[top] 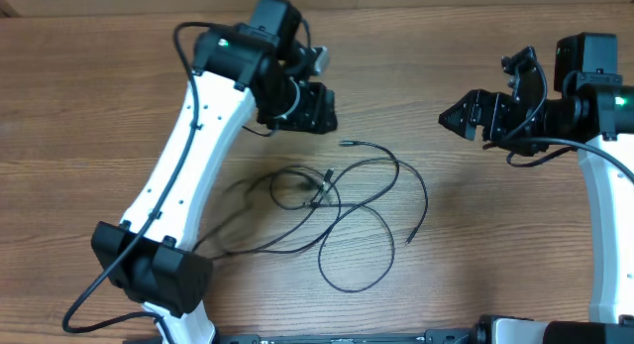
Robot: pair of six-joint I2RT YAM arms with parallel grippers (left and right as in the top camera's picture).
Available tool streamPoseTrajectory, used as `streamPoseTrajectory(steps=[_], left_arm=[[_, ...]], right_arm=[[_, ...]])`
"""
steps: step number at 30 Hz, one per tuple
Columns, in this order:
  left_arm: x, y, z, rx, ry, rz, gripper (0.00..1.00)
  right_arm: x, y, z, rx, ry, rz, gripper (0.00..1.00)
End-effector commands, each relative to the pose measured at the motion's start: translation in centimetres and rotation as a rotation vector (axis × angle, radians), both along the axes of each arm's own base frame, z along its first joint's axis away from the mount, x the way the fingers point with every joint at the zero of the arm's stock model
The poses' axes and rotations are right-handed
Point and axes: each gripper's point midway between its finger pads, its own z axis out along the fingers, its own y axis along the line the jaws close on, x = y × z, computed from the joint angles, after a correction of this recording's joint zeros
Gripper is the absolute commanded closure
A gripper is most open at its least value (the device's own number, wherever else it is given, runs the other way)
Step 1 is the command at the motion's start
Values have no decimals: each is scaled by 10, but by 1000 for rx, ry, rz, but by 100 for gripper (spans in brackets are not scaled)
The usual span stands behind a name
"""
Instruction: Untangle cables
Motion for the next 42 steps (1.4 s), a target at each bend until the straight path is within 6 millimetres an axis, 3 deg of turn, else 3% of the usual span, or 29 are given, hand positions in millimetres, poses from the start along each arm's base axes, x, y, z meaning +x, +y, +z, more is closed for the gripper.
streamPoseTrajectory(steps=[1, 4, 8, 12, 17, 21, 30, 36, 42], left_arm=[[15, 29, -2, 27, -1, 94, 38], [22, 45, -2, 34, 0, 135, 38], [21, 50, -3, 39, 12, 146, 38], [19, 49, -4, 41, 18, 143, 37], [19, 49, -4, 39, 19, 144, 36], [19, 30, -1, 0, 9, 117, 36], [25, 16, 3, -45, -18, 111, 35], [24, 14, 3, -45, -18, 104, 35], [24, 13, 3, -46, -18, 103, 35]], right_arm=[[-5, 2, 0, 1, 17, -1, 11], [-13, 12, -2, 2, 45, 31, 12], [-25, 20, -13, -76, 117, 33, 13], [-44, 36, -42, -141, 203, 93, 12], [-69, 47, -97, -149, 328, 126, 14], [-86, 49, -142, -122, 398, 121, 13], [-105, 73, -195, 50, 386, 158, 13], [-114, 89, -214, 172, 318, 219, 14], [-120, 88, -227, 173, 287, 237, 20]])
